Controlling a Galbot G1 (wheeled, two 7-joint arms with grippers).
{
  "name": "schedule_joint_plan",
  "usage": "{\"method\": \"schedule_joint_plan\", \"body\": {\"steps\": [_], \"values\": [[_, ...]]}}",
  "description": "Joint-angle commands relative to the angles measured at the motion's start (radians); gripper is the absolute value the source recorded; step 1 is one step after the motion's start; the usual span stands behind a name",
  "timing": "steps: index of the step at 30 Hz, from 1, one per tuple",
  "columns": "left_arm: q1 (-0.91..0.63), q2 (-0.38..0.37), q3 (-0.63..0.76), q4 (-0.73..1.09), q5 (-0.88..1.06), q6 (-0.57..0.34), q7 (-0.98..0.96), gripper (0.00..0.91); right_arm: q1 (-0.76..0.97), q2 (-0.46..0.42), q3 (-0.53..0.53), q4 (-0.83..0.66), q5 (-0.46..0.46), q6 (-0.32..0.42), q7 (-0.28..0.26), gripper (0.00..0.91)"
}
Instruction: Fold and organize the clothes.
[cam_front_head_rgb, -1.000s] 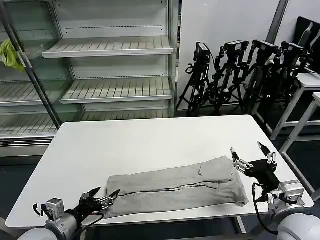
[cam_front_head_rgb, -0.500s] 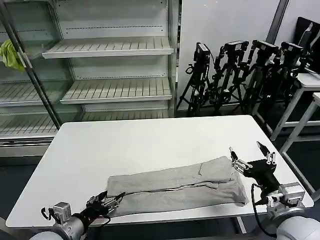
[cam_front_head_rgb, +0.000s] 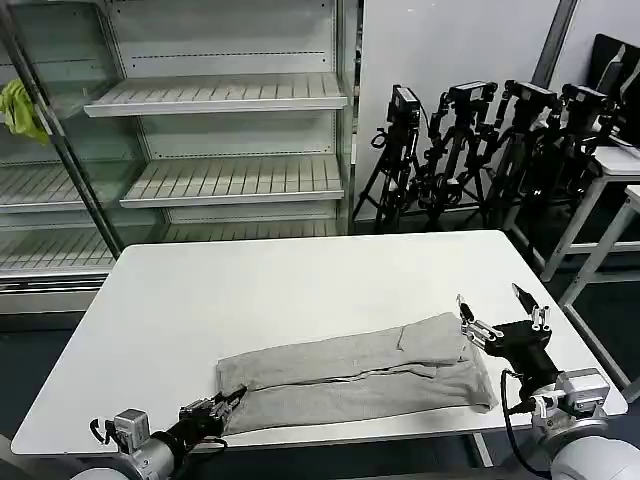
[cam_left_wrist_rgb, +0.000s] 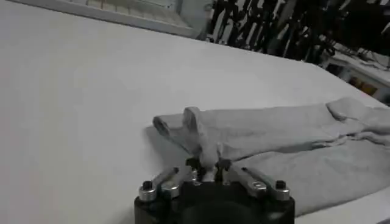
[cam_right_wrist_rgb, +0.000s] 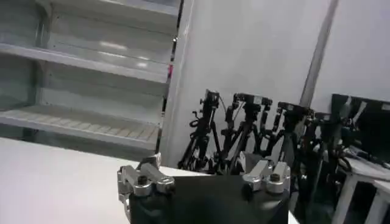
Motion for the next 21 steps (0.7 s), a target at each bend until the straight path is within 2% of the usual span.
{"method": "schedule_joint_plan", "body": {"steps": [1, 10, 21], "values": [[-0.005, 0.006, -0.02, 0.001, 0.013, -0.012, 0.0, 0.05, 0.004, 0.005, -0.007, 0.001, -0.006, 0.002, 0.0, 0.907], [0.002, 0.076, -0.141, 0.017, 0.009, -0.017, -0.006, 0.05, 0.041, 0.005, -0.043, -0.007, -0.009, 0.005, -0.007, 0.907], [0.105, 0.207, -0.451, 0.058, -0.019, 0.029, -0.024, 0.05, 0.092, -0.006, -0.072, -0.044, -0.003, 0.036, -0.039, 0.907]]}}
